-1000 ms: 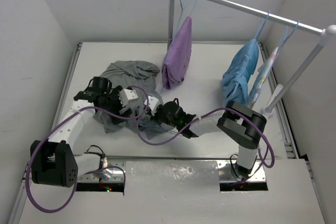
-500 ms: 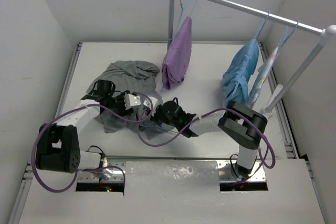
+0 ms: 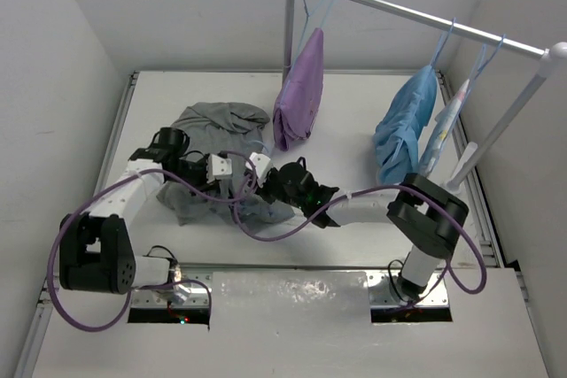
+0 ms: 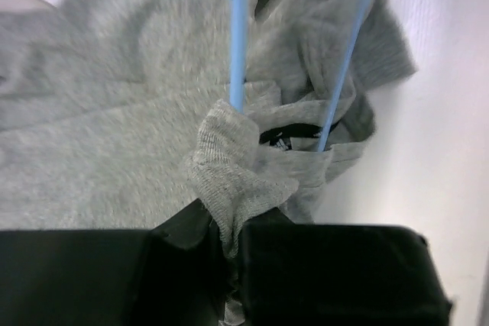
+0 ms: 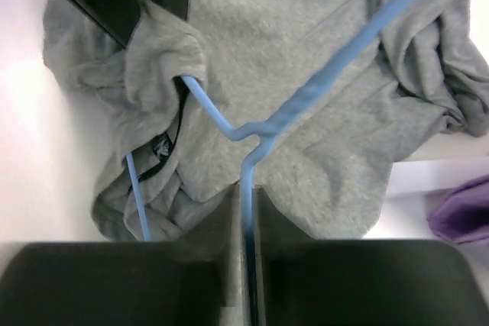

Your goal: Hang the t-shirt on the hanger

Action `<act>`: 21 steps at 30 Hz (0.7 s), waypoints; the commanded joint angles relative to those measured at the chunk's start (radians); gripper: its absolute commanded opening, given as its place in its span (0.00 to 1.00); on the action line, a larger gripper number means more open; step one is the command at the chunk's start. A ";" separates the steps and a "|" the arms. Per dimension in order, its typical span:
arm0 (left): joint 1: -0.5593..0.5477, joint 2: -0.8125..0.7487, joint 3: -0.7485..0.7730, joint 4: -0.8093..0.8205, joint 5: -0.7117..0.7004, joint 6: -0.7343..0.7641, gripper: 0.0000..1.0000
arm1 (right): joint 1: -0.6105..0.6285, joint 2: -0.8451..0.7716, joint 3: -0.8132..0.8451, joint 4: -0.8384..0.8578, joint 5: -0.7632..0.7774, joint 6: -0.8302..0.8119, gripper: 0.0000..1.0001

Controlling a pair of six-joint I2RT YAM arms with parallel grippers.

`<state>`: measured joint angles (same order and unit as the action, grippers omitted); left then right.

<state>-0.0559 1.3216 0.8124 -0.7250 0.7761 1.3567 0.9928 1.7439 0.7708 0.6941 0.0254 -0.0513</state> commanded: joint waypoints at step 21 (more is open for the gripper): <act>0.027 -0.163 0.294 -0.185 -0.029 -0.393 0.00 | 0.014 -0.811 -0.105 -0.662 0.479 0.264 0.99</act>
<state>-0.0380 1.1946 1.0733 -0.9607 0.7715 1.0782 1.0039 1.0061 0.7002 0.1314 0.3702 0.1734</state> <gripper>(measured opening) 0.026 0.985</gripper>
